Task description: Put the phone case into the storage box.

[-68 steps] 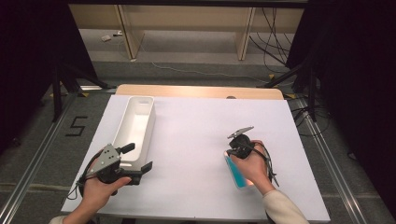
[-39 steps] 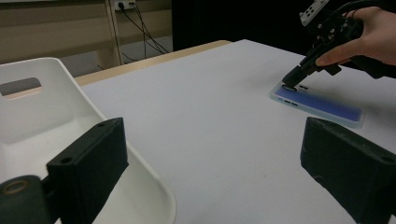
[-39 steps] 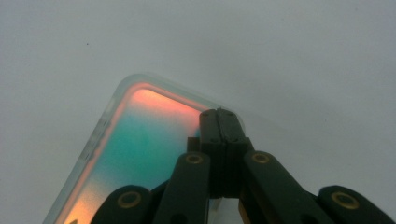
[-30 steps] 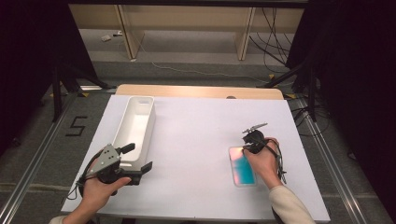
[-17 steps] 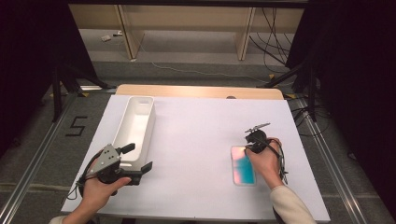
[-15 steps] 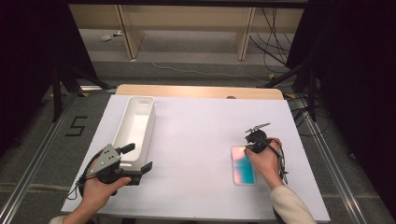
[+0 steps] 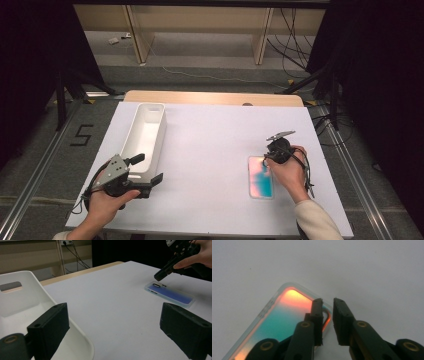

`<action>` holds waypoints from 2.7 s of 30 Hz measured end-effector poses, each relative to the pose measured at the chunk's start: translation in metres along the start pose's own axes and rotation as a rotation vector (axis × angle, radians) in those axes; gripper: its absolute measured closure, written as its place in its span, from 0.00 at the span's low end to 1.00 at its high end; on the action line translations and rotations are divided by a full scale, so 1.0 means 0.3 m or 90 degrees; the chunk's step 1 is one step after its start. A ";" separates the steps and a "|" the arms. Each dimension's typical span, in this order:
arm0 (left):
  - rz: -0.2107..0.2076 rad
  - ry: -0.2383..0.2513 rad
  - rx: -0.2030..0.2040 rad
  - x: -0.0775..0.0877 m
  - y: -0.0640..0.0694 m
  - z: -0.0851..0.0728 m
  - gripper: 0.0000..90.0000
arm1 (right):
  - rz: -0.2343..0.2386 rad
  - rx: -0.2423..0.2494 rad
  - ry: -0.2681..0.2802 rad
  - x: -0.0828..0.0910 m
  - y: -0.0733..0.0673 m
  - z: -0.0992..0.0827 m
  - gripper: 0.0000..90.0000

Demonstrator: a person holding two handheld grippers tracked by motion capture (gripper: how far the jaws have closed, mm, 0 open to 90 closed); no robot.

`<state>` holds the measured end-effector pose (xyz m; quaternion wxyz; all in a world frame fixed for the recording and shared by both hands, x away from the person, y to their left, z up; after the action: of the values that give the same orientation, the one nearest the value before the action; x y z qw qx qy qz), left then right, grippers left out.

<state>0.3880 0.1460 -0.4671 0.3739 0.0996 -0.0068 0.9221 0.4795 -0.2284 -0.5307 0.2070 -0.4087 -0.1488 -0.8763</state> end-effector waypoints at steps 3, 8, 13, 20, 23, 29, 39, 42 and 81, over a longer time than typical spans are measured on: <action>0.000 -0.001 0.000 0.001 0.000 -0.001 0.10 | 0.015 0.019 0.013 0.019 -0.001 0.000 0.71; 0.000 -0.003 0.000 -0.001 0.000 -0.002 0.10 | 0.064 0.104 0.010 0.066 -0.019 -0.016 0.49; 0.000 -0.003 0.000 -0.001 0.001 -0.003 0.10 | 0.087 0.172 -0.004 0.121 -0.036 -0.031 0.33; 0.000 -0.004 0.000 -0.002 0.001 -0.003 0.10 | 0.132 0.275 -0.052 0.184 -0.082 -0.055 0.26; 0.000 -0.003 0.002 -0.002 0.000 -0.003 0.10 | 0.151 0.307 -0.073 0.203 -0.107 -0.066 0.26; -0.002 0.002 0.005 -0.007 0.002 0.001 0.10 | 0.175 0.342 -0.102 0.215 -0.143 -0.084 0.26; 0.001 -0.003 0.003 -0.009 0.001 -0.001 0.10 | 0.187 0.371 -0.123 0.222 -0.169 -0.102 0.27; 0.001 -0.003 0.001 -0.009 0.003 -0.001 0.10 | 0.191 0.389 -0.136 0.223 -0.173 -0.113 0.28; -0.007 0.003 -0.006 0.001 0.009 0.002 0.10 | 0.249 0.483 -0.249 0.138 -0.278 -0.221 0.69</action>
<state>0.3860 0.1440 -0.4663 0.3792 0.0954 -0.0097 0.9203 0.3717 -0.1944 -0.5473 0.4710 -0.4820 -0.4154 -0.6110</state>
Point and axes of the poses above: each handheld gripper's, and its own axes: x roughly backward along the jaws, z roughly out of its top, y roughly to its right, the point moved 10 cm from there along -x, roughly forward along the jaws, and after that the axes turned 5 degrees about y, right-handed, at the moved point
